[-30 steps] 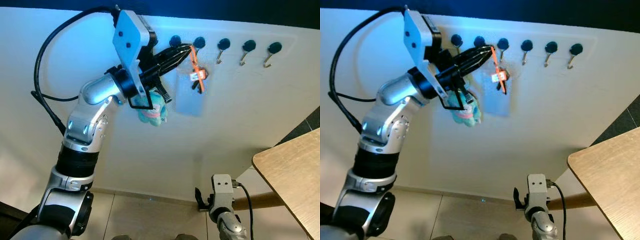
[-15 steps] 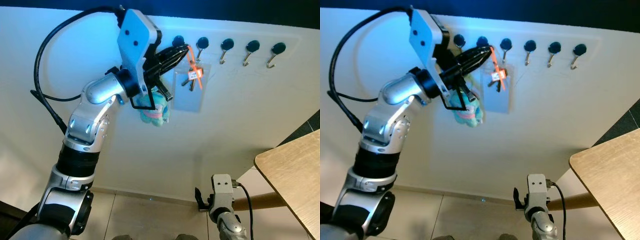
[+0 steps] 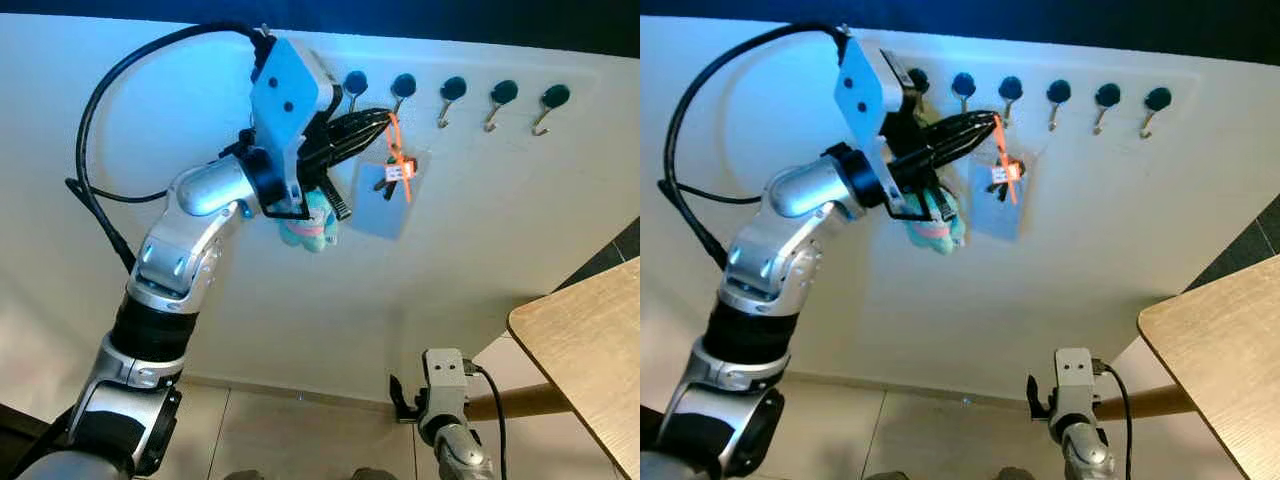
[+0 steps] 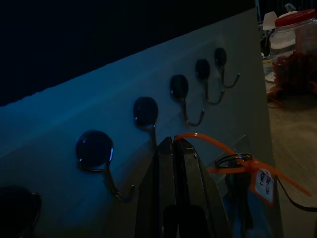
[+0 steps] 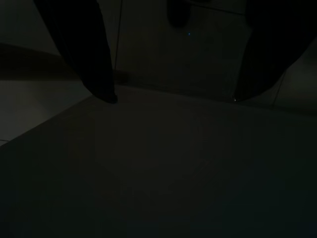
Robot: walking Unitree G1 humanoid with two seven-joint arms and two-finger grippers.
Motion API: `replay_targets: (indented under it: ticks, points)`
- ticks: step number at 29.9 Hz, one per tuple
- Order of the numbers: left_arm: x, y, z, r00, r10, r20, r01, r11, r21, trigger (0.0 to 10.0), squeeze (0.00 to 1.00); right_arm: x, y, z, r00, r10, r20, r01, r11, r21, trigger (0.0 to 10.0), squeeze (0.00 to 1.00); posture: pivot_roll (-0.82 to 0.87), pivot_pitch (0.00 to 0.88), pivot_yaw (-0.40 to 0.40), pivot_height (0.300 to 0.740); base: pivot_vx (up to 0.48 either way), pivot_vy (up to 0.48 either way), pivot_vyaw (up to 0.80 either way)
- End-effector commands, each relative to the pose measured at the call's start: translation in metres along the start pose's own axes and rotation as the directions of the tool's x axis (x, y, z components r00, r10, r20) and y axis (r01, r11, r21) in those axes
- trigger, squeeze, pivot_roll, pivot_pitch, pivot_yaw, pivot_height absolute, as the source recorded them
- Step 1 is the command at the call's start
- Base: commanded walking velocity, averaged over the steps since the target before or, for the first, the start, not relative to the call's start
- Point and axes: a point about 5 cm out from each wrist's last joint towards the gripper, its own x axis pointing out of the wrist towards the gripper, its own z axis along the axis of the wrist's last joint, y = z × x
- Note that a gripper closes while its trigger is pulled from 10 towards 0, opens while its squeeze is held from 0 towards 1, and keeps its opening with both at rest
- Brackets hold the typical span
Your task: Hang keys on a hook
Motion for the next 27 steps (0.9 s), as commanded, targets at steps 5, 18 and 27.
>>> replay_targets:
  ticks: [5, 18, 27]
  points:
    - [0.009, -0.010, 0.004, 0.998, 0.023, 0.056, -0.021, 0.999, -0.030, 10.0, 0.00, -0.001, 0.000, -0.001, 1.000, 0.006, 0.003, -0.006, 1.000, -0.001, 10.0, 0.00, 0.06, 0.073, -0.015, 0.740, 0.000, 0.000, 0.00]
    - [0.032, -0.013, -0.003, 0.988, 0.121, 0.098, -0.116, 0.992, -0.051, 10.0, 0.00, 0.001, 0.001, 0.002, 1.000, 0.005, 0.010, -0.005, 1.000, 0.000, 10.0, 0.00, 0.05, 0.075, -0.010, 0.740, 0.000, 0.000, 0.00]
    - [0.039, -0.017, -0.008, 0.983, 0.148, 0.106, -0.145, 0.989, -0.034, 10.0, 0.00, 0.001, 0.001, 0.002, 1.000, 0.002, 0.011, -0.002, 1.000, 0.005, 10.0, 0.00, 0.06, 0.074, -0.006, 0.740, 0.000, 0.000, 0.00]
